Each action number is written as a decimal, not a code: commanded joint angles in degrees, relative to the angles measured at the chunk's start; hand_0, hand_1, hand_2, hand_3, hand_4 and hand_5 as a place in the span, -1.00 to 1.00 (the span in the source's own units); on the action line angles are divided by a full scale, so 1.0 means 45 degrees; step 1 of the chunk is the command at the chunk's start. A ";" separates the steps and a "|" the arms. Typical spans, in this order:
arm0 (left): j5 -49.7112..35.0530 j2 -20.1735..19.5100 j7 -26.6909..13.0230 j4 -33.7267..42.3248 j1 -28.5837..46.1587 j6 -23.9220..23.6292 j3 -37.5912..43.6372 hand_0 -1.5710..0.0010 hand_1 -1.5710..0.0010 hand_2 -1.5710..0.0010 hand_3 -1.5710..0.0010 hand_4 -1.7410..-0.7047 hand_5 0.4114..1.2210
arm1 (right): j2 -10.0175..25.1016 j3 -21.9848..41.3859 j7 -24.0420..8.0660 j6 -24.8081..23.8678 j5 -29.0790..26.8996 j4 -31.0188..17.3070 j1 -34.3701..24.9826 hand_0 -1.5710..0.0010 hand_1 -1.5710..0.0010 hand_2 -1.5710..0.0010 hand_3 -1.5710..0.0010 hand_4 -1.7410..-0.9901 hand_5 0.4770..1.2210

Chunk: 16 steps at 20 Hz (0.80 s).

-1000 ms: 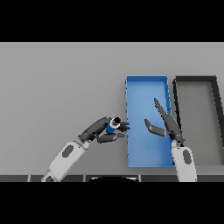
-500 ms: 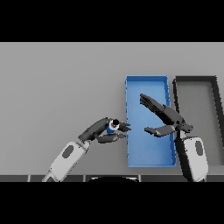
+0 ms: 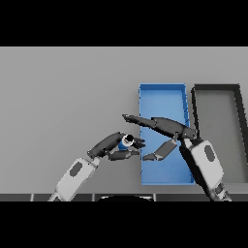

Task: Pick up the blue pipe and place it into the blue bin.

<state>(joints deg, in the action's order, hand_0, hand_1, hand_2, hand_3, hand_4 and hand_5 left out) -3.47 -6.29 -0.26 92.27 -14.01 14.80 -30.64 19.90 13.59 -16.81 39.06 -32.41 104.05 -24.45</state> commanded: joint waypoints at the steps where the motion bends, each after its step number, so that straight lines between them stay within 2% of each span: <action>1: 0.0105 0.0072 0.0117 0.0005 -0.0045 -0.0002 -0.0008 -1.00 -1.00 -1.00 -0.84 -0.98 1.00 | -0.0115 0.0144 -0.0067 0.0110 -0.0022 -0.0102 -0.0349 1.00 1.00 1.00 1.00 0.16 -0.95; 4: 0.0090 0.0159 0.0473 -0.0131 0.0028 0.0307 0.0138 -1.00 -1.00 -1.00 -0.92 -0.71 1.00 | -0.0656 0.0706 -0.0254 0.0369 0.0413 -0.0325 -0.0867 1.00 1.00 1.00 1.00 0.29 -0.89; 6: 0.0082 0.0247 0.0323 -0.0469 -0.0222 0.0481 0.0374 -1.00 -1.00 -1.00 -0.95 -0.62 1.00 | -0.1054 0.0950 -0.0491 0.0315 0.0707 -0.0609 -0.1267 1.00 1.00 1.00 1.00 0.33 -0.88; 9: 0.0156 0.0387 0.0353 -0.0422 -0.0177 0.0626 0.0439 -1.00 -1.00 -1.00 -0.97 -0.53 1.00 | -0.1635 0.1304 -0.0616 0.0103 0.1023 -0.1094 -0.1836 1.00 1.00 1.00 1.00 0.42 -0.92; 11: 0.0174 0.0427 0.0398 -0.0492 -0.0168 0.0699 0.0521 -1.00 -1.00 -1.00 -0.98 -0.48 1.00 | -0.1896 0.1488 -0.1229 0.0178 0.0773 -0.1483 -0.2246 1.00 1.00 0.99 1.00 0.41 -0.94; 12: 0.0149 0.0381 0.0304 -0.0511 -0.0128 0.0708 0.0574 -1.00 -1.00 -1.00 -0.99 -0.58 1.00 | -0.1990 0.1502 -0.1364 0.0290 0.0719 -0.1675 -0.2475 0.98 0.95 0.93 0.97 0.34 -0.96; 13: 0.0250 0.0426 0.0275 -0.0440 -0.0142 0.0685 0.0539 -1.00 -1.00 -1.00 -0.63 -0.67 1.00 | -0.2085 0.1577 -0.1333 0.0409 0.0813 -0.1783 -0.2569 0.86 0.82 0.80 0.85 0.20 -0.98; 14: 0.0709 0.0315 -0.0282 -0.0372 -0.0187 0.0474 0.0453 -1.00 -1.00 -1.00 -0.52 -0.73 1.00 | -0.2165 0.1548 -0.1175 0.0533 0.0844 -0.1931 -0.2685 0.66 0.62 0.61 0.68 0.05 -1.00; 15: 0.1152 0.0041 -0.0418 -0.0297 -0.0301 0.0391 0.0282 -1.00 -0.94 -1.00 -0.42 -0.79 1.00 | -0.2295 0.1593 -0.1085 0.0735 0.1071 -0.2043 -0.2811 0.39 0.38 0.37 0.34 0.00 -1.00; 16: 0.1108 0.0006 -0.0603 -0.0042 -0.0154 0.0339 0.0267 -1.00 -0.96 -1.00 -0.43 -0.82 1.00 | -0.2387 0.1624 -0.0877 0.0807 0.1016 -0.2099 -0.2897 0.12 0.10 0.10 0.16 -0.18 -0.98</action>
<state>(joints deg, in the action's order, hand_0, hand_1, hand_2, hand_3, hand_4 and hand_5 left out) 1.44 -6.27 -2.88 92.07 -14.68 16.39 -29.42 9.14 20.90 -20.55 42.71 -27.90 94.62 -37.50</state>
